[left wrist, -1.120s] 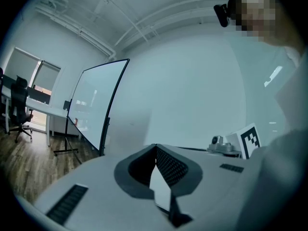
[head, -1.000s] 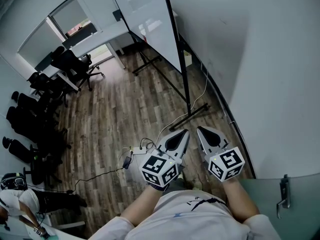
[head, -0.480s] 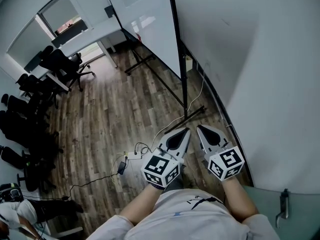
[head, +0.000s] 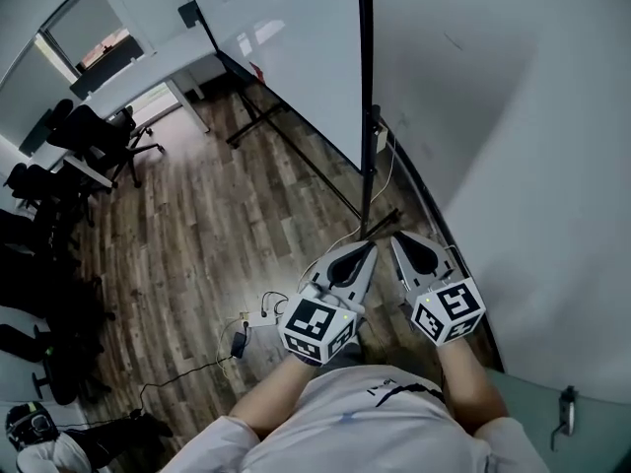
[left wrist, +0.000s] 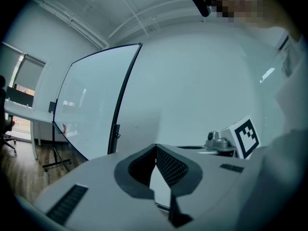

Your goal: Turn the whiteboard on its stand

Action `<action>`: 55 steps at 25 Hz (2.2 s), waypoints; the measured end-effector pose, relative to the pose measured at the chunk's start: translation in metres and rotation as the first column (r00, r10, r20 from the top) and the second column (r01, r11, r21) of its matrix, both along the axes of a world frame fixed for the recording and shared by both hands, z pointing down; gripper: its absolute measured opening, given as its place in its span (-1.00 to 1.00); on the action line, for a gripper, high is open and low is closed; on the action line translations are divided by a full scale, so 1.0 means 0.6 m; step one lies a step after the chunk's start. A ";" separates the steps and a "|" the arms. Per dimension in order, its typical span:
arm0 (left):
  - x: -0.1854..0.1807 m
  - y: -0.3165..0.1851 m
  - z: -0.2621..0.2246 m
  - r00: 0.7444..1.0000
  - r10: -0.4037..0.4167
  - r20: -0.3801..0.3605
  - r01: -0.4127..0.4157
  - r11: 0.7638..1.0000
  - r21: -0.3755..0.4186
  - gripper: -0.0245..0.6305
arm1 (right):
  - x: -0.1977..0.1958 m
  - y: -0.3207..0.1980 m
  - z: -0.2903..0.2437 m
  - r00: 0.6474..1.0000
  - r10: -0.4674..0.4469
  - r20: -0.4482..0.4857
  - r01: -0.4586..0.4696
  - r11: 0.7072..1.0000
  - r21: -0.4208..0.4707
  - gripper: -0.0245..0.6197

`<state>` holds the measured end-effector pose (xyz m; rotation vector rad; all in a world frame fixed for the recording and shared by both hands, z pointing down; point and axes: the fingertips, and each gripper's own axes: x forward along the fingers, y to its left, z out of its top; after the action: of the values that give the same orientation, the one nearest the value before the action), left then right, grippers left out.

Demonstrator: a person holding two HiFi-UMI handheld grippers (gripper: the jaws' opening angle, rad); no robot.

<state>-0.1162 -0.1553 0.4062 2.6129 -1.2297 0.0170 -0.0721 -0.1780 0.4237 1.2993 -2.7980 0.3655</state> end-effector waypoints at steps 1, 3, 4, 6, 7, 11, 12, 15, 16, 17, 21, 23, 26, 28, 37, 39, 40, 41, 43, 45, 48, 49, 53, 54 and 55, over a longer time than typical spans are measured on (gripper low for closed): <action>-0.005 -0.012 0.002 1.000 0.005 -0.003 -0.006 1.000 -0.003 -0.89 | -0.003 -0.012 0.003 1.000 0.009 0.002 -0.009 1.000 -0.004 -0.88; -0.011 -0.034 0.005 1.000 0.013 -0.014 -0.013 1.000 -0.009 -0.89 | -0.006 -0.036 0.010 1.000 0.021 -0.002 -0.021 1.000 -0.011 -0.88; -0.012 -0.045 0.005 1.000 0.017 -0.020 -0.017 1.000 -0.010 -0.89 | -0.005 -0.050 0.012 1.000 0.025 -0.007 -0.025 1.000 -0.013 -0.88; -0.013 -0.068 0.006 0.999 0.023 -0.029 -0.023 1.000 -0.012 -0.89 | -0.003 -0.079 0.014 0.999 0.033 -0.014 -0.033 0.999 -0.014 -0.88; -0.014 -0.079 0.008 0.999 0.022 -0.032 -0.023 1.000 -0.012 -0.89 | -0.003 -0.093 0.016 0.999 0.035 -0.015 -0.035 0.999 -0.014 -0.88; -0.024 -0.136 0.018 0.999 -0.007 -0.031 0.007 1.000 -0.013 -0.89 | -0.006 -0.158 0.030 0.999 0.026 -0.023 -0.026 1.000 -0.013 -0.86; -0.026 -0.154 0.021 0.999 -0.017 -0.028 0.017 1.000 -0.015 -0.89 | -0.007 -0.178 0.038 0.999 0.021 -0.024 -0.021 1.000 -0.017 -0.84; -0.035 -0.203 0.027 0.998 -0.054 -0.021 0.053 0.998 -0.029 -0.89 | -0.014 -0.232 0.060 0.999 -0.002 -0.039 0.001 1.000 -0.025 -0.75; -0.039 -0.217 0.025 0.998 -0.065 -0.016 0.065 0.997 -0.030 -0.89 | -0.017 -0.248 0.064 0.999 -0.008 -0.047 0.007 1.000 -0.024 -0.72; -0.042 -0.230 0.023 0.997 -0.077 -0.010 0.077 0.997 -0.029 -0.89 | -0.018 -0.265 0.068 0.999 -0.012 -0.053 0.011 1.000 -0.024 -0.71; -0.044 -0.276 0.027 0.992 -0.124 0.005 0.124 0.992 -0.036 -0.89 | -0.020 -0.328 0.099 0.997 -0.029 -0.070 0.027 0.999 -0.034 -0.57; -0.038 -0.293 0.035 0.990 -0.137 0.018 0.138 0.990 -0.043 -0.89 | -0.020 -0.359 0.114 0.996 -0.035 -0.084 0.033 0.999 -0.027 -0.47; -0.032 -0.315 0.042 0.986 -0.160 0.039 0.163 0.985 -0.056 -0.89 | -0.022 -0.404 0.128 0.993 -0.038 -0.113 0.038 0.999 -0.005 -0.31; -0.035 -0.327 0.046 0.982 -0.180 0.052 0.183 0.981 -0.062 -0.89 | -0.027 -0.429 0.137 0.991 -0.042 -0.130 0.042 0.999 0.003 -0.25; -0.059 -0.360 0.060 0.962 -0.265 0.073 0.271 0.959 -0.084 -0.89 | -0.061 -0.503 0.135 0.984 -0.063 -0.165 0.076 0.994 0.073 -0.21; -0.065 -0.364 0.061 0.958 -0.278 0.075 0.284 0.955 -0.086 -0.89 | -0.070 -0.509 0.132 0.983 -0.070 -0.171 0.085 0.993 0.084 -0.23; -0.067 -0.364 0.062 0.956 -0.284 0.074 0.290 0.953 -0.087 -0.89 | -0.075 -0.508 0.131 0.982 -0.077 -0.172 0.093 0.992 0.086 -0.25; -0.069 -0.363 0.062 0.955 -0.288 0.074 0.294 0.952 -0.086 -0.89 | -0.078 -0.506 0.130 0.981 -0.083 -0.173 0.099 0.991 0.087 -0.28; -0.070 -0.358 0.063 0.952 -0.296 0.074 0.302 0.950 -0.086 -0.89 | -0.079 -0.502 0.131 0.981 -0.093 -0.173 0.109 0.990 0.087 -0.30; -0.072 -0.356 0.066 0.951 -0.302 0.073 0.307 0.948 -0.087 -0.89 | -0.078 -0.501 0.133 0.979 -0.102 -0.175 0.118 0.989 0.086 -0.31; -0.073 -0.354 0.066 0.949 -0.308 0.072 0.313 0.946 -0.086 -0.89 | -0.073 -0.502 0.135 0.976 -0.110 -0.185 0.127 0.989 0.081 -0.31; -0.073 -0.353 0.065 0.948 -0.309 0.071 0.315 0.945 -0.085 -0.89 | -0.071 -0.502 0.134 0.976 -0.111 -0.188 0.128 0.989 0.080 -0.31; -0.078 -0.340 0.057 0.947 -0.313 0.066 0.318 0.944 -0.083 -0.89 | -0.063 -0.493 0.129 0.975 -0.115 -0.193 0.131 0.989 0.074 -0.31; -0.080 -0.336 0.055 0.947 -0.314 0.064 0.318 0.944 -0.082 -0.89 | -0.060 -0.491 0.128 0.974 -0.113 -0.196 0.129 0.989 0.073 -0.31; -0.082 -0.334 0.053 0.947 -0.314 0.063 0.318 0.945 -0.081 -0.89 | -0.055 -0.491 0.128 0.974 -0.110 -0.198 0.126 0.989 0.070 -0.31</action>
<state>-0.1657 -0.3556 0.4381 2.3230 -1.6125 0.0768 -0.1050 -0.4727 0.5005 1.1077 -2.7340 0.1126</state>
